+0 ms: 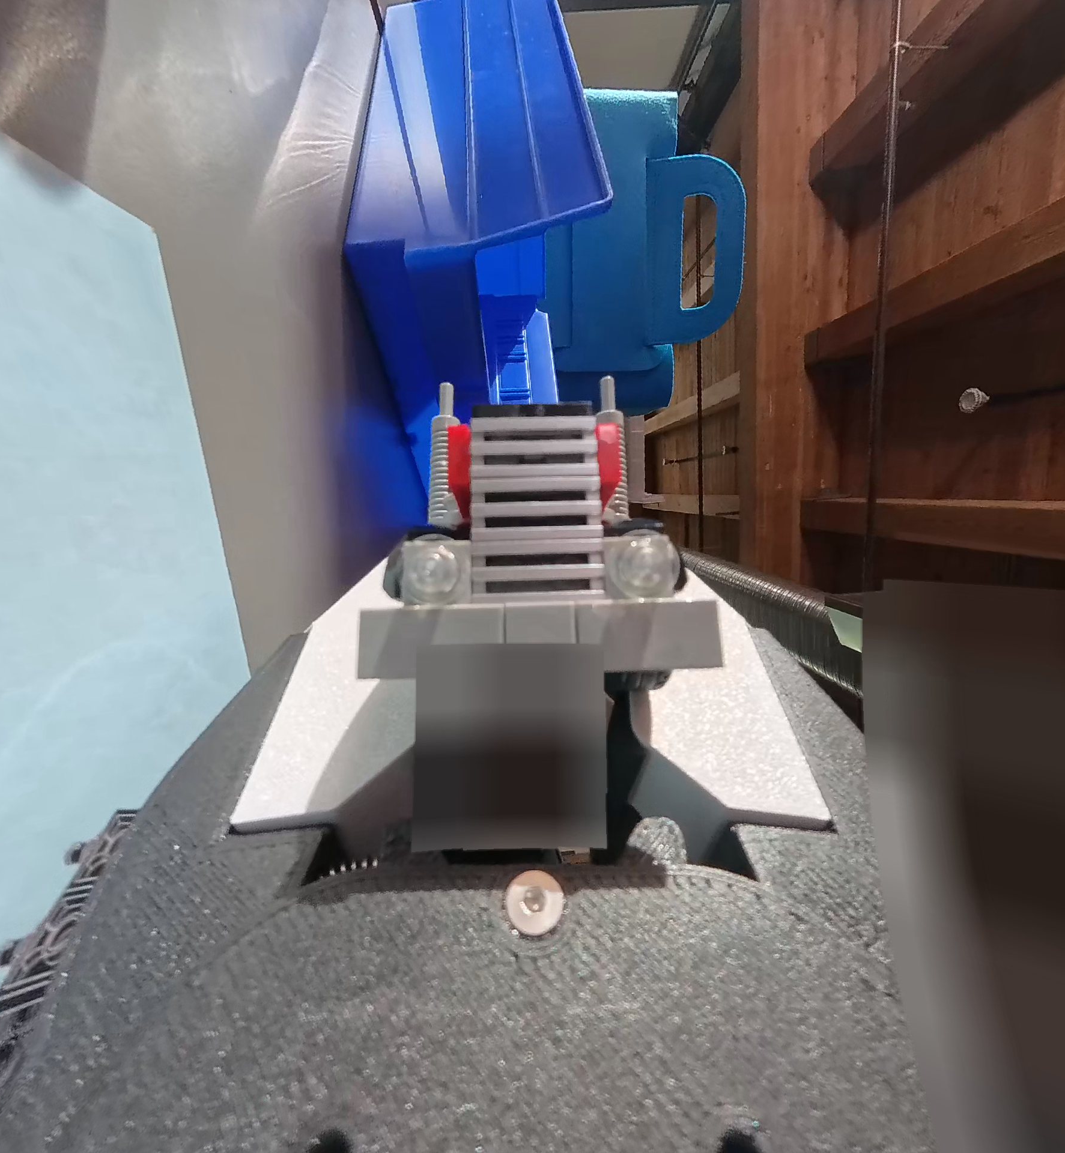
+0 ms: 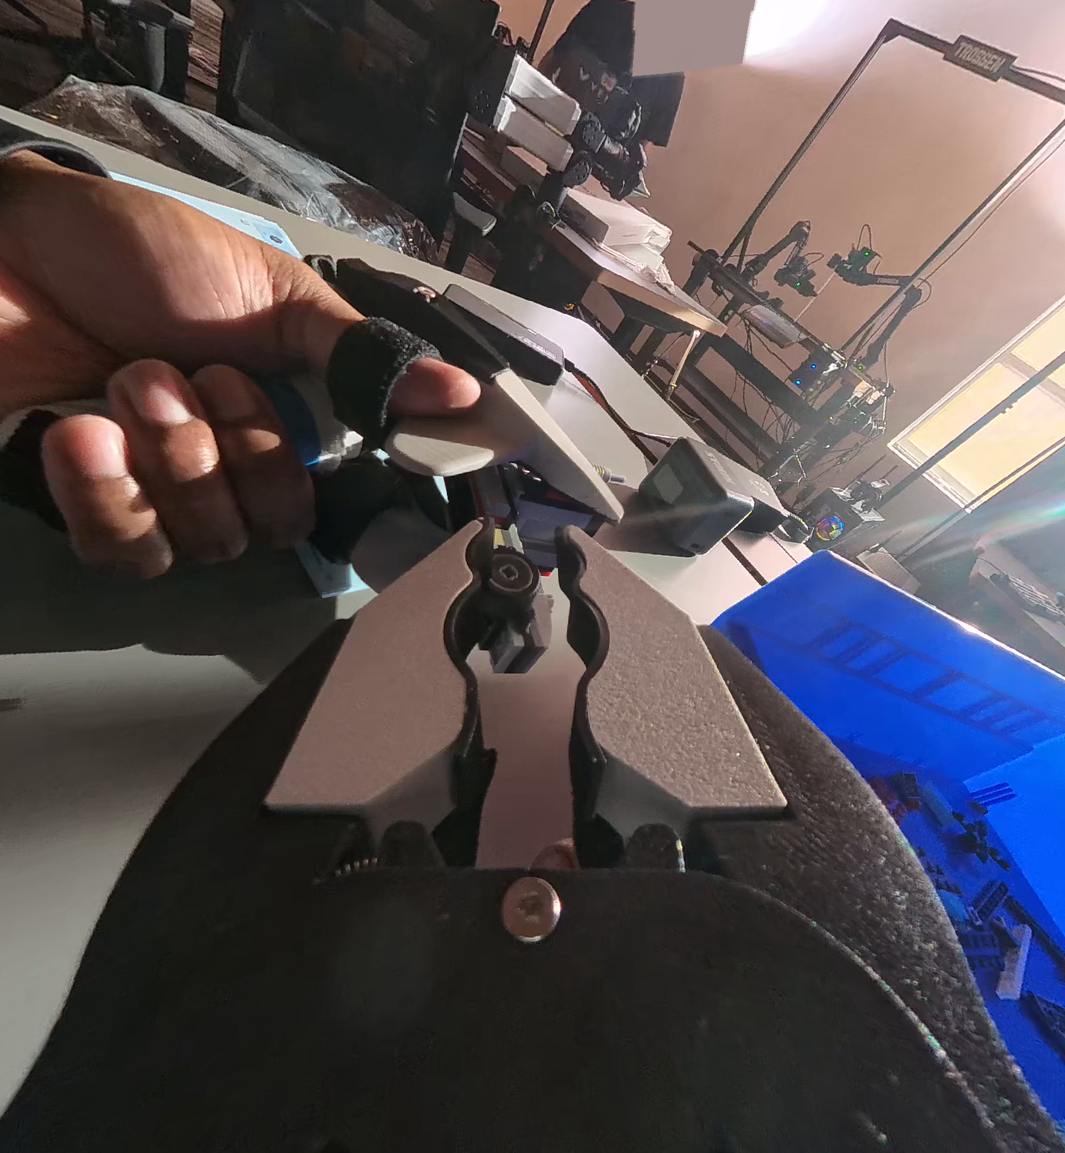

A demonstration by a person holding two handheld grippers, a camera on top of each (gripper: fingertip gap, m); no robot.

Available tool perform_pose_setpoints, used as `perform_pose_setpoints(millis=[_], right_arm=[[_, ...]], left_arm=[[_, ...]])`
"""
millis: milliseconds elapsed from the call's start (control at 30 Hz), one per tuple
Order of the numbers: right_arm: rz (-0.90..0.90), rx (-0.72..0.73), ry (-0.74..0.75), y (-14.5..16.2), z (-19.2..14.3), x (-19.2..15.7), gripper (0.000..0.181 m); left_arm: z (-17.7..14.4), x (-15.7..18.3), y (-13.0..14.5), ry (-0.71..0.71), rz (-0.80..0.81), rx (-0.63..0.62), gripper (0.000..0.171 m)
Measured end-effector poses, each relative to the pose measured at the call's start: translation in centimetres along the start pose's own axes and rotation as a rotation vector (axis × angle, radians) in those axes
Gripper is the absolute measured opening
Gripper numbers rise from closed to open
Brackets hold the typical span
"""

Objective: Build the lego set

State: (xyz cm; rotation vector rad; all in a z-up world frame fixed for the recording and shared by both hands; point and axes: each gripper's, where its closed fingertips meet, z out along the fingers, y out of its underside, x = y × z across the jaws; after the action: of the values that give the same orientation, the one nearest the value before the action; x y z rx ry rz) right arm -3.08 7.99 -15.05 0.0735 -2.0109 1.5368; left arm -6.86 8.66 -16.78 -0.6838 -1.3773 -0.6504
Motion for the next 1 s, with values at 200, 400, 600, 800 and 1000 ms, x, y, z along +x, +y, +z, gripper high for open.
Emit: perform_pose_setpoints(millis=[200,400,600,800,1000], right_arm=[[-0.005,0.023,0.014,-0.5,-0.1,0.1,0.023],[-0.019,0.023,0.039,-0.5,0.1,0.3,0.023],[0.003,0.024,0.057,-0.4,0.3,0.7,0.024],[0.009,0.025,0.108,-0.5,0.6,1.4,0.024],[0.014,0.021,0.151,-0.4,1.1,2.0,0.024]], left_arm=[[0.0,0.4,0.2,0.018,-0.019,-0.001,0.054],[0.1,0.4,0.5,0.018,-0.025,-0.006,0.053],[0.1,0.4,0.3,0.016,-0.028,0.002,0.052],[0.1,0.6,0.2,0.023,-0.035,0.008,0.055],[0.0,0.5,0.0,0.028,-0.056,0.022,0.054]])
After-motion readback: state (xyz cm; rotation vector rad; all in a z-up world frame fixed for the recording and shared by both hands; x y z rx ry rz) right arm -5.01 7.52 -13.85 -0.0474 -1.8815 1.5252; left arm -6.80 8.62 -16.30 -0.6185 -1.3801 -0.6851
